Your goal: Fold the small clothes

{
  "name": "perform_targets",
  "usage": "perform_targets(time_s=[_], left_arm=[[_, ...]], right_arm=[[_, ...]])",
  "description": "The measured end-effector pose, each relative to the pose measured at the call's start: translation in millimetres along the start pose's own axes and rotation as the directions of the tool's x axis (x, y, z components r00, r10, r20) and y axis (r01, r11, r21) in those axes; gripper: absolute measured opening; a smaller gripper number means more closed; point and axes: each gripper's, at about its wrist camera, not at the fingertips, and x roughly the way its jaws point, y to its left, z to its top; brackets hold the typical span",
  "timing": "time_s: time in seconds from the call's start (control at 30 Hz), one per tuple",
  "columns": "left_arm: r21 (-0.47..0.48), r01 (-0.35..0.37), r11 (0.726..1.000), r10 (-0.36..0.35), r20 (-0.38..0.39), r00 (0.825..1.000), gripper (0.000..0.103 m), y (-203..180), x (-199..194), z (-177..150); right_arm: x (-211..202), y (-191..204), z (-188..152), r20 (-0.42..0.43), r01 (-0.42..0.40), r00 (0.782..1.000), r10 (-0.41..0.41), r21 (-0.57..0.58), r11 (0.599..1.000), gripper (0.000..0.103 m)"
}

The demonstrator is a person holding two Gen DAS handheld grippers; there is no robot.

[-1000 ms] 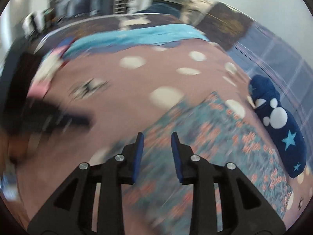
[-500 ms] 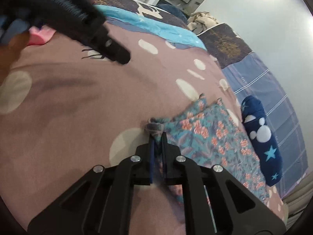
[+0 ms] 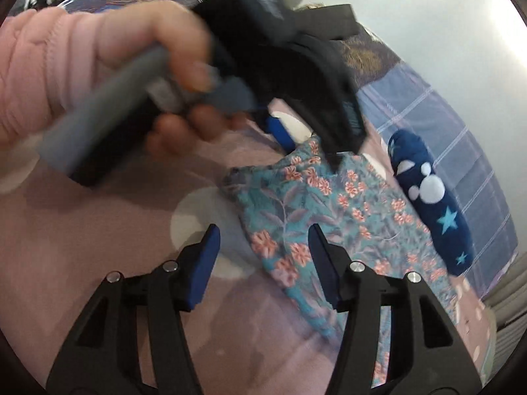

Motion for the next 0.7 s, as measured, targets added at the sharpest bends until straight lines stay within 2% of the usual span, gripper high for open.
perform_targets(time_s=[0.07,0.13,0.27,0.3,0.33,0.37,0.4,0.43,0.57,0.7], left_arm=[[-0.018,0.019,1.0,-0.019,-0.009,1.0,0.052,1,8,9],[-0.014,0.015,1.0,-0.015,-0.022,1.0,0.042,1,14,16],[-0.022,0.015,1.0,-0.016,-0.05,0.999,0.031,2,22,27],[-0.025,0.015,1.0,-0.016,-0.054,0.998,0.024,2,24,28],[-0.027,0.014,1.0,-0.015,-0.061,0.998,0.011,1,26,30],[-0.028,0.01,1.0,-0.011,-0.064,0.998,0.011,1,27,30],[-0.028,0.004,1.0,-0.006,-0.061,0.998,0.01,0,27,31],[-0.021,0.001,1.0,-0.002,-0.048,0.999,0.009,-5,25,31],[-0.025,0.02,0.999,-0.021,-0.007,1.0,0.009,-19,15,35],[0.02,0.031,0.999,-0.031,0.012,0.999,0.009,-54,10,40]], right_arm=[[7,-1,6,-0.013,0.01,1.0,-0.01,0.015,1.0,0.057],[14,-1,12,-0.028,0.023,0.999,-0.022,0.024,0.999,0.058],[25,5,21,-0.038,0.058,0.998,-0.058,-0.006,0.998,0.058],[27,8,23,-0.031,0.069,0.997,-0.07,-0.023,0.997,0.057],[28,9,25,-0.023,0.066,0.998,-0.066,-0.032,0.997,0.055],[27,10,25,-0.018,0.047,0.999,-0.047,-0.029,0.998,0.04],[28,9,24,-0.017,0.028,0.999,-0.028,-0.021,0.999,0.016],[26,8,23,-0.013,0.059,0.998,-0.059,-0.013,0.998,0.011],[2,-20,18,0.062,0.042,0.997,-0.051,0.132,0.99,0.008],[-23,-61,5,0.097,-0.006,0.995,-0.027,0.331,0.944,0.006]])
